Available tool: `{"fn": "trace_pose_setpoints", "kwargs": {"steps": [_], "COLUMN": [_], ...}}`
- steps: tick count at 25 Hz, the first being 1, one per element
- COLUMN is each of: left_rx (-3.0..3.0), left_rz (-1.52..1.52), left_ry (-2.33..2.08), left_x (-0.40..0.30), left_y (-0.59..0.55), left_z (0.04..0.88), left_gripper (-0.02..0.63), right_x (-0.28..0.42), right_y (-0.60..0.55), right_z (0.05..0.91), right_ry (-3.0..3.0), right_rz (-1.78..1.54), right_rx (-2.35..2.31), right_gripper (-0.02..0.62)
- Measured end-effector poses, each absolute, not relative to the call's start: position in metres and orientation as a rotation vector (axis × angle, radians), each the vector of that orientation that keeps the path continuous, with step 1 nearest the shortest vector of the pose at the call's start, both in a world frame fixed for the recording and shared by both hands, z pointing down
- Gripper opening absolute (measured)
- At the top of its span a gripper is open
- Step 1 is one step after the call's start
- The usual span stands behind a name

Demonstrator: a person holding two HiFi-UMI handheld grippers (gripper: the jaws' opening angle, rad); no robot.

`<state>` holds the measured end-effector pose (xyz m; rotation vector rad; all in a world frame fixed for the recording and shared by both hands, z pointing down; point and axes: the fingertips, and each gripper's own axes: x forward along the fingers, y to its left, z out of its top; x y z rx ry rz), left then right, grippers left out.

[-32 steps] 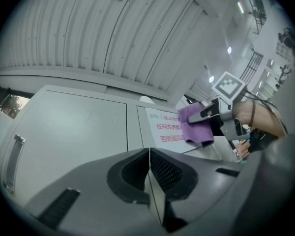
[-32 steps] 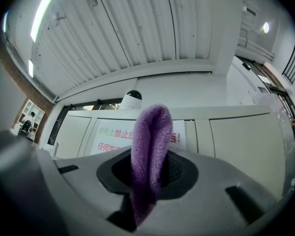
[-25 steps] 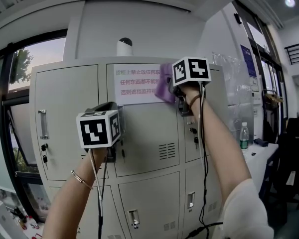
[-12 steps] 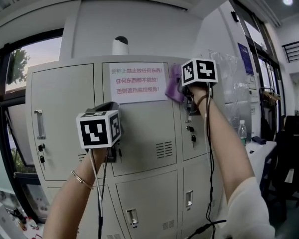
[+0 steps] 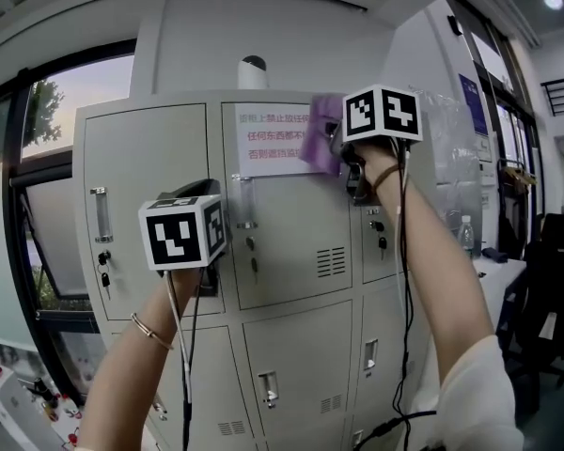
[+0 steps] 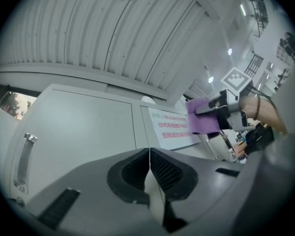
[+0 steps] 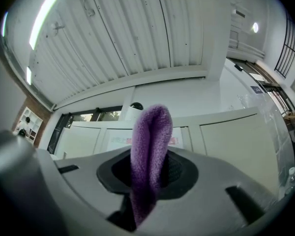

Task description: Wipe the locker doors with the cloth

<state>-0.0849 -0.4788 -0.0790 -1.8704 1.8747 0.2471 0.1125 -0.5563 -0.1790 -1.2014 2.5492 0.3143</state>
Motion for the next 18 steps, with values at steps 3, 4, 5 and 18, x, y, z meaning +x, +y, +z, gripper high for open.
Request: {"fn": "trace_pose_setpoints", "kwargs": {"steps": [3, 4, 5, 18], "left_rx": [-1.848, -1.839, -1.827, -1.717], "left_rz": [0.242, 0.238, 0.235, 0.155], "left_ry": [1.917, 1.930, 1.943, 2.112], "left_x": [-0.114, -0.125, -0.137, -0.294], "left_y": [-0.457, -0.449, -0.441, -0.344], "left_z": [-0.072, -0.070, -0.068, -0.027], "left_gripper": [0.009, 0.009, 0.009, 0.009], "right_x": [0.068, 0.052, 0.035, -0.182], "right_y": [-0.528, -0.520, -0.512, -0.419], "right_z": [-0.177, -0.175, -0.172, -0.115], "right_ry": [2.587, 2.602, 2.617, 2.818], "right_rz": [0.326, 0.329, 0.331, 0.301], "right_rx": [-1.124, -1.099, -1.075, -0.799], "right_gripper": [0.071, 0.071, 0.071, 0.071]}}
